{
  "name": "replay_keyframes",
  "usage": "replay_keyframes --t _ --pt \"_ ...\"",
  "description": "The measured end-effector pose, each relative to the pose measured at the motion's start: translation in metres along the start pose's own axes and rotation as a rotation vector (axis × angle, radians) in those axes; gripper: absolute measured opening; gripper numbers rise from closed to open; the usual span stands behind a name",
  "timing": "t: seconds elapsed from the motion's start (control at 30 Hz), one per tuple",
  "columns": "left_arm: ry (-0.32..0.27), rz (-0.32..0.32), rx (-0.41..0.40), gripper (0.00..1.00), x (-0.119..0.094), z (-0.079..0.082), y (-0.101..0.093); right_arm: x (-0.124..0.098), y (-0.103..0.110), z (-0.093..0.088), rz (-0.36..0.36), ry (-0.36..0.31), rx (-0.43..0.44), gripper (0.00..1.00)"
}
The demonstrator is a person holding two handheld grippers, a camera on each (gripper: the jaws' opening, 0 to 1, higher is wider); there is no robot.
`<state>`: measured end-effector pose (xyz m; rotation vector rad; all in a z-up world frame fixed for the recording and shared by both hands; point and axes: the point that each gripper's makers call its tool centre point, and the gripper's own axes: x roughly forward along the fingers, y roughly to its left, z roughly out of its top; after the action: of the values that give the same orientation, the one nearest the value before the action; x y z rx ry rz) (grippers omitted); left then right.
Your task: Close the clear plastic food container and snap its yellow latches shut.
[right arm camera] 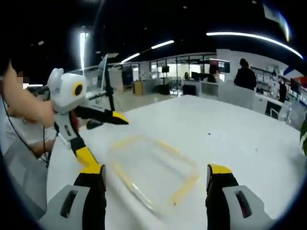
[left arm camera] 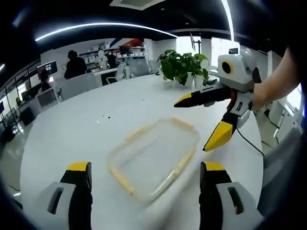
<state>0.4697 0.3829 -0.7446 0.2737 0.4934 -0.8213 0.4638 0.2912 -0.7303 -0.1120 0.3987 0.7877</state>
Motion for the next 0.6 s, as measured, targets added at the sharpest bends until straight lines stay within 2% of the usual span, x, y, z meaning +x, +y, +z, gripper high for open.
replay_keyframes --t 0.2,0.43,0.6 --pt "-0.029 0.007 -0.017 0.93 -0.007 0.004 0.0 -0.004 0.0 0.005 -0.013 -0.017 -0.01 0.86" --pt "-0.047 0.022 -0.037 0.93 -0.015 0.003 0.0 -0.013 0.001 0.003 -0.028 -0.027 0.0 0.86" --pt "-0.078 0.027 -0.051 0.94 -0.021 0.009 0.001 -0.022 0.001 0.007 -0.045 -0.044 0.008 0.86"
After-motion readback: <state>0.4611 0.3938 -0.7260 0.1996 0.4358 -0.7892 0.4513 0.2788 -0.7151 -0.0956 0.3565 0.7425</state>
